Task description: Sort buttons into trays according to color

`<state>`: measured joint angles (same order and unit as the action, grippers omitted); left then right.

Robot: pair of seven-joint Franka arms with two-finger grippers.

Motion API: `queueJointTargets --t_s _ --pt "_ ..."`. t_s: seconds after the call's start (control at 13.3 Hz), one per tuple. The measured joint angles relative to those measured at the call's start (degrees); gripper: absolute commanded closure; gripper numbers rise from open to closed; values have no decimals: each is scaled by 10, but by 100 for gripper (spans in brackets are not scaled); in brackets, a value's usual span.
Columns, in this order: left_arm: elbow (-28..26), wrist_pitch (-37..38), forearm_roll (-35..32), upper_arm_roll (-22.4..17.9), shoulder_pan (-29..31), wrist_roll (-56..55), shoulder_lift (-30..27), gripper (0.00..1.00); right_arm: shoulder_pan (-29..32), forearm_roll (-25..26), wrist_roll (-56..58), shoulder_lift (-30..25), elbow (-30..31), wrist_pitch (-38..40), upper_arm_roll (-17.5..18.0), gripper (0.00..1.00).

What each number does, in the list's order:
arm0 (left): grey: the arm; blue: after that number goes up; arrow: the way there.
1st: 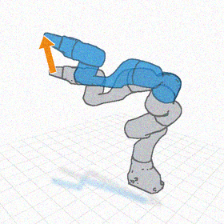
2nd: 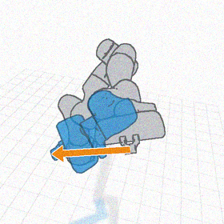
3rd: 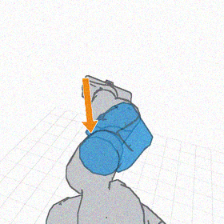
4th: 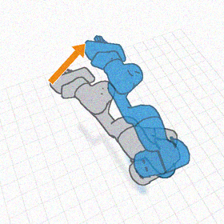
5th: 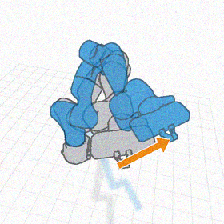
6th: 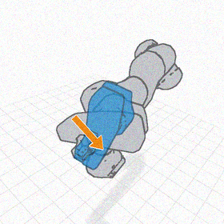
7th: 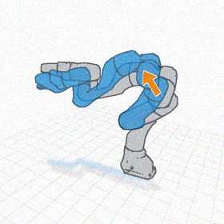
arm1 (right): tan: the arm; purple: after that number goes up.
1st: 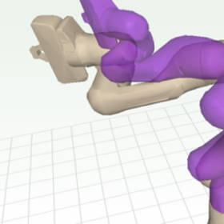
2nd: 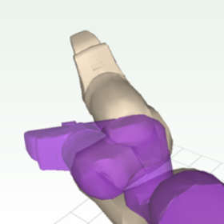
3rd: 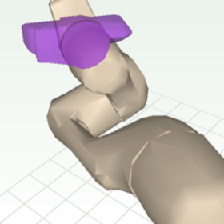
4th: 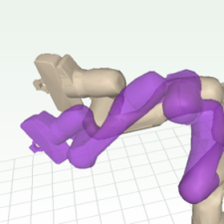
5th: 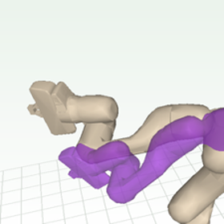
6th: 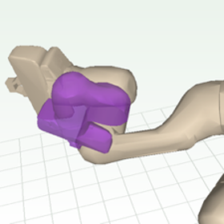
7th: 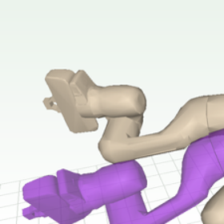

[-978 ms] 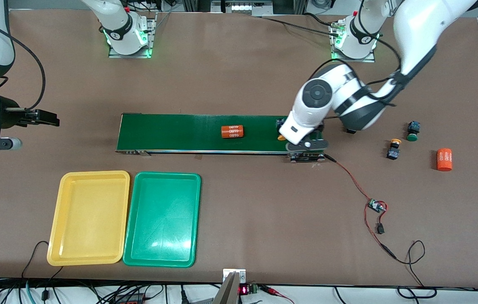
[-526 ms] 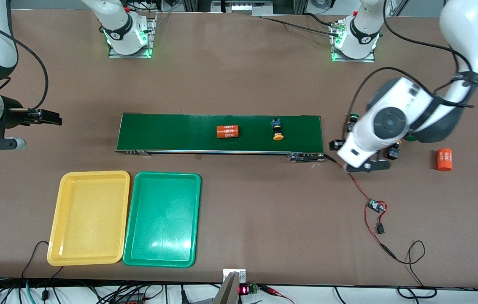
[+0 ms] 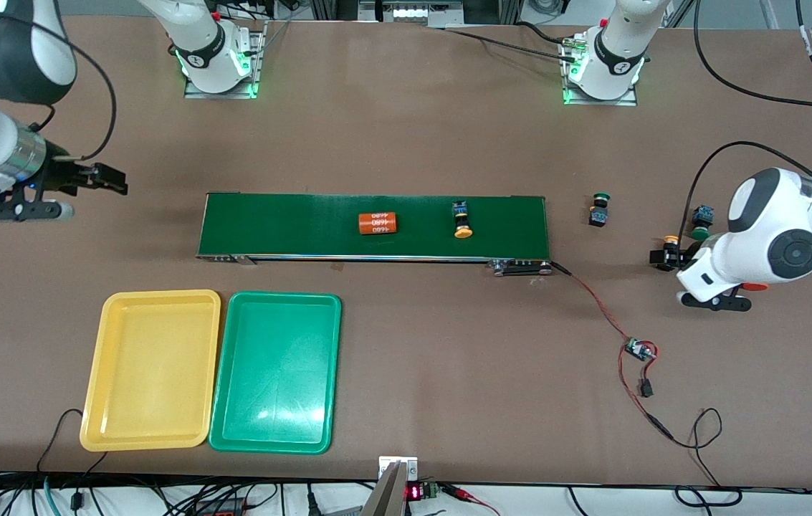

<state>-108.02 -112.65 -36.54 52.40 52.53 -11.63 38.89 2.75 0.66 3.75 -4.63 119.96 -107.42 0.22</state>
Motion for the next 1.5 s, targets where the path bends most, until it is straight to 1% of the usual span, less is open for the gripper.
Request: queueJointTargets --t_s 0.15,0.3,0.38,0.45,0.53,0.6,0.68,0.75,0.98,1.05,1.13,1.2,1.35,1.43,1.5 --pt "-38 -63 -20 -17 19 25 4 0 0 0 0 -28 42 -22 0 0" --pt "-69 -117 -64 -36 23 31 11 0 -3 0 -3 -40 59 -27 1 0" --pt "-82 -136 -76 -43 24 31 14 9 -6 0 -12 -42 61 -28 3 0" --pt "-92 -145 -82 -48 24 31 15 26 -14 0 -25 -43 61 -29 5 0" --pt "-99 -148 -83 -50 24 31 15 46 -28 0 -44 -44 61 -30 6 0" --pt "-103 -149 -83 -50 24 31 15 62 -43 -1 -62 -45 61 -32 8 0" --pt "-105 -149 -83 -50 24 31 15 69 -60 -1 -79 -46 61 -35 9 0" --pt "-105 -150 -83 -50 26 31 15 75 -77 -1 -88 -47 61 -39 11 0" --pt "-102 -153 -84 -46 29 31 12 76 -132 -1 -122 -47 59 -61 13 0" --pt "-99 -154 -84 -38 30 31 11 76 -146 -1 -138 -45 59 -67 13 0" --pt "-91 -149 -84 -21 32 31 9 76 -159 -1 -156 -42 58 -73 14 0" --pt "-79 -126 -83 4 32 27 6 75 -172 -1 -175 -36 58 -81 14 0" --pt "-45 -56 -72 67 27 3 2 75 -198 -1 -215 -21 58 -106 14 0" --pt "-30 -29 -59 93 15 -20 -1 75 -212 -1 -239 -11 56 -122 14 0" --pt "-18 -11 -38 107 -8 -47 -5 75 -226 -1 -264 2 47 -132 14 0"
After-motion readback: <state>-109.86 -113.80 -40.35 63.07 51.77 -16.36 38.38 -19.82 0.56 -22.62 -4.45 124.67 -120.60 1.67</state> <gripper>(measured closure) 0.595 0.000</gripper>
